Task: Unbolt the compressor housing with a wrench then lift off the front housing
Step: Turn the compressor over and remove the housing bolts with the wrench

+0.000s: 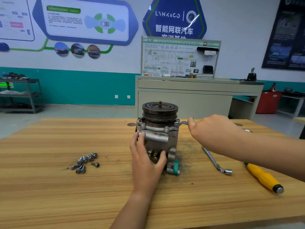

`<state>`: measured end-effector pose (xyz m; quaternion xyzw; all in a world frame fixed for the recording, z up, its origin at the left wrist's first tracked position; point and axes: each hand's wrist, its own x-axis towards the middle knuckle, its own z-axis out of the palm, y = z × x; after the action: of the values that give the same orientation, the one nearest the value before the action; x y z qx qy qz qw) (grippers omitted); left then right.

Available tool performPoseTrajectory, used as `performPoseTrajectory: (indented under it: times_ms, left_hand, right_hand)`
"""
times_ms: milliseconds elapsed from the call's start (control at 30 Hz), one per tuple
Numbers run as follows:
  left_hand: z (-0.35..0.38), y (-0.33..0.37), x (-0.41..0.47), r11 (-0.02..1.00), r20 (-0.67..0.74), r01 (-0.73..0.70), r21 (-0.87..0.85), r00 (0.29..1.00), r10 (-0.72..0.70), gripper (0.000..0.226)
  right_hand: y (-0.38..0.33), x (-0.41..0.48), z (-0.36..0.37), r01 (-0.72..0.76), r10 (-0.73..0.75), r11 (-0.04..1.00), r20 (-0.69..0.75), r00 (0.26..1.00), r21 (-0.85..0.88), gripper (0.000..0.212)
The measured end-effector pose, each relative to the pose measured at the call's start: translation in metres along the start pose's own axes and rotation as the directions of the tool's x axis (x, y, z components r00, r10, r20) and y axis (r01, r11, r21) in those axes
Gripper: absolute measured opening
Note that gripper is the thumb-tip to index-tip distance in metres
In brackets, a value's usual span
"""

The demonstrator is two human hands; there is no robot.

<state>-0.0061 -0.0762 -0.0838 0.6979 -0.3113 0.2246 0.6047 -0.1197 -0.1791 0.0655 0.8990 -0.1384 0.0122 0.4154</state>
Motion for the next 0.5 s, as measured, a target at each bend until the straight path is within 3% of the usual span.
performPoseTrajectory:
  times_ms: [200,500]
  left_hand:
    - [0.0,0.0,0.0,1.0,-0.001,0.001,0.013,1.0,-0.001,0.078]
    - [0.0,-0.001,0.0,1.0,-0.01,-0.006,0.003,1.0,0.006,0.077]
  right_hand:
    - [-0.013,0.004,-0.008,0.02,-0.019,0.999,0.024,1.0,-0.035,0.065]
    - [0.018,0.013,0.01,0.093,-0.095,0.995,-0.053,0.994,-0.038,0.075]
